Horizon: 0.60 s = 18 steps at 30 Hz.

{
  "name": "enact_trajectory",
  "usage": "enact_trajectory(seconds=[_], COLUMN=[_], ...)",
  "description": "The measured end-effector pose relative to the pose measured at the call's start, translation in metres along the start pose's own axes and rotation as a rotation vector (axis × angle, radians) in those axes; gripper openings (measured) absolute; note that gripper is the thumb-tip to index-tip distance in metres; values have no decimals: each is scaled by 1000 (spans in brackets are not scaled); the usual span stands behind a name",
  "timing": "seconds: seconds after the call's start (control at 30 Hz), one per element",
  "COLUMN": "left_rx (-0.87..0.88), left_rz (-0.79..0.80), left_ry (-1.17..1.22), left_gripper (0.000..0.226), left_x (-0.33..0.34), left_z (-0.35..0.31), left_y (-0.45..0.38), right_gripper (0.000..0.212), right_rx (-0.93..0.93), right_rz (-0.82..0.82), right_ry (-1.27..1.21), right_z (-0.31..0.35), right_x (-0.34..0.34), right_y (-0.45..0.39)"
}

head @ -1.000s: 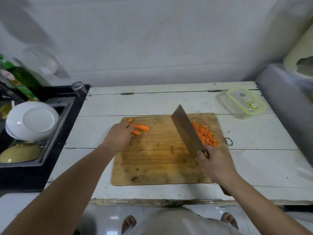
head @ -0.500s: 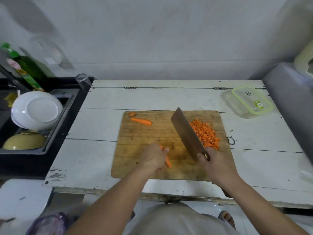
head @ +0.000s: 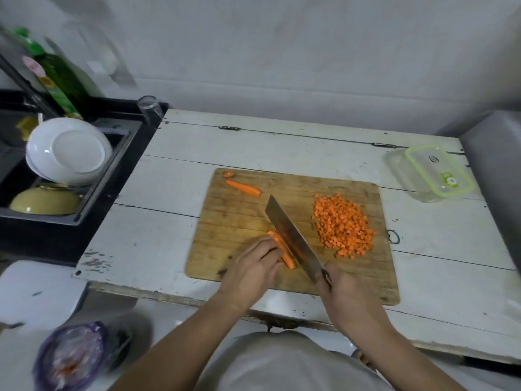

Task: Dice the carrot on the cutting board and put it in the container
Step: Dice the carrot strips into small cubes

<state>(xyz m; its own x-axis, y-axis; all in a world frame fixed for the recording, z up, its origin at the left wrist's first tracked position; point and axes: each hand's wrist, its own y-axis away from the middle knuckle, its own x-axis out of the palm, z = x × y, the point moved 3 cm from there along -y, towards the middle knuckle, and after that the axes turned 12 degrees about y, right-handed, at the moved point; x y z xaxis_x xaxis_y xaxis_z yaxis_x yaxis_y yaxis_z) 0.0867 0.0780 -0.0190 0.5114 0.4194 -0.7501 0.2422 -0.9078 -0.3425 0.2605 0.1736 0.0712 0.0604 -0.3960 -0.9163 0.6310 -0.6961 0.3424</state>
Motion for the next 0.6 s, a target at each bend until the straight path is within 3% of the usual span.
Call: enact_trajectory(seconds=[0.6], left_rx=[-2], left_rz=[-42], left_ry=[-35], left_gripper=[21], left_x=[0], left_z=[-6], left_y=[0], right_gripper=[25], right_rx=[-34], right_rz=[38], right_ry=[1], right_z=[5], right_x=[-4], right_y=[13])
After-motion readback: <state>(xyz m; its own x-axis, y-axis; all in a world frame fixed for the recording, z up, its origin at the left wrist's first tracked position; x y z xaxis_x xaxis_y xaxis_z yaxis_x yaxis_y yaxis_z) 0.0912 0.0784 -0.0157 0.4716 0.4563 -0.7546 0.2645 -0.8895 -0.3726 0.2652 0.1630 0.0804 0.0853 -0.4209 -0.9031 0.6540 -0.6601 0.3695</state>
